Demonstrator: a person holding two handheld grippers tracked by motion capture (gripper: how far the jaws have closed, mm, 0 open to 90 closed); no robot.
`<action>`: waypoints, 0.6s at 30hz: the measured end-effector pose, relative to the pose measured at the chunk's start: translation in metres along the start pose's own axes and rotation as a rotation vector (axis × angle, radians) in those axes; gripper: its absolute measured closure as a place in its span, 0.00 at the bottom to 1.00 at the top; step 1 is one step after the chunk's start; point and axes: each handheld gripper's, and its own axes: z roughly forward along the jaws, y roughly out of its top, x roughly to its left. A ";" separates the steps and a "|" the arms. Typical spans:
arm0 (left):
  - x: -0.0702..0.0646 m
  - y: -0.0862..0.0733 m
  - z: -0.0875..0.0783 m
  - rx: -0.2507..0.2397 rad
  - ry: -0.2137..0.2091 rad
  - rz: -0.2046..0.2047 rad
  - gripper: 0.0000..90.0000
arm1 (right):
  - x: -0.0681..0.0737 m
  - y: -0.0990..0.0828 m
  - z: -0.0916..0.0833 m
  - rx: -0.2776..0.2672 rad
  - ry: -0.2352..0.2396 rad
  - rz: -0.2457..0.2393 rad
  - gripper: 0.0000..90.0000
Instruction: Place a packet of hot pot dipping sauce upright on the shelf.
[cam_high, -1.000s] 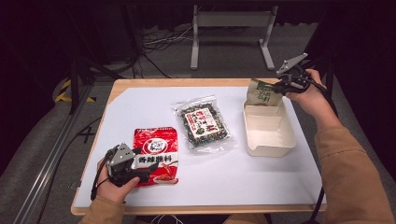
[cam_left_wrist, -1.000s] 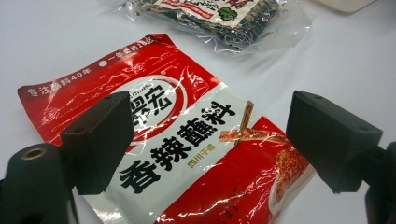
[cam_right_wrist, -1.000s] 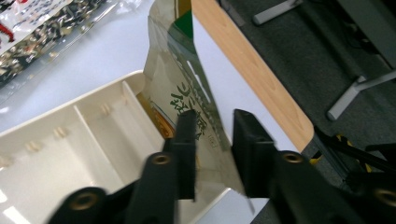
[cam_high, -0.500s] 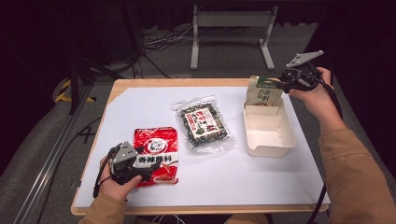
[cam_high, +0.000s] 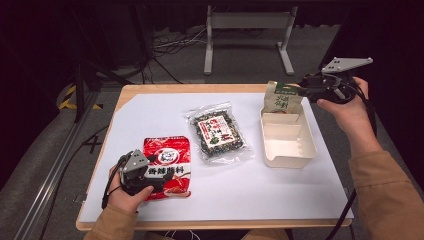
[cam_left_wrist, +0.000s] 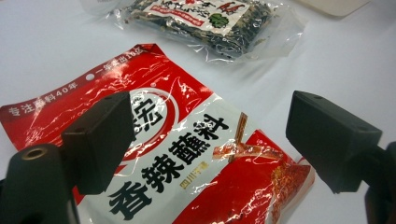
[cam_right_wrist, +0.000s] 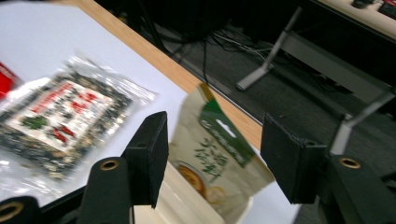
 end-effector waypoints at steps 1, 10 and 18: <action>0.001 0.000 -0.001 0.002 -0.001 0.004 0.19 | 0.004 0.000 -0.004 -0.012 0.017 0.007 0.47; 0.006 0.000 -0.007 -0.008 0.013 -0.004 0.19 | 0.033 -0.009 -0.020 -0.097 0.126 0.047 0.46; 0.007 -0.001 -0.004 -0.008 0.015 -0.006 0.12 | 0.055 -0.026 -0.025 -0.127 0.170 0.062 0.44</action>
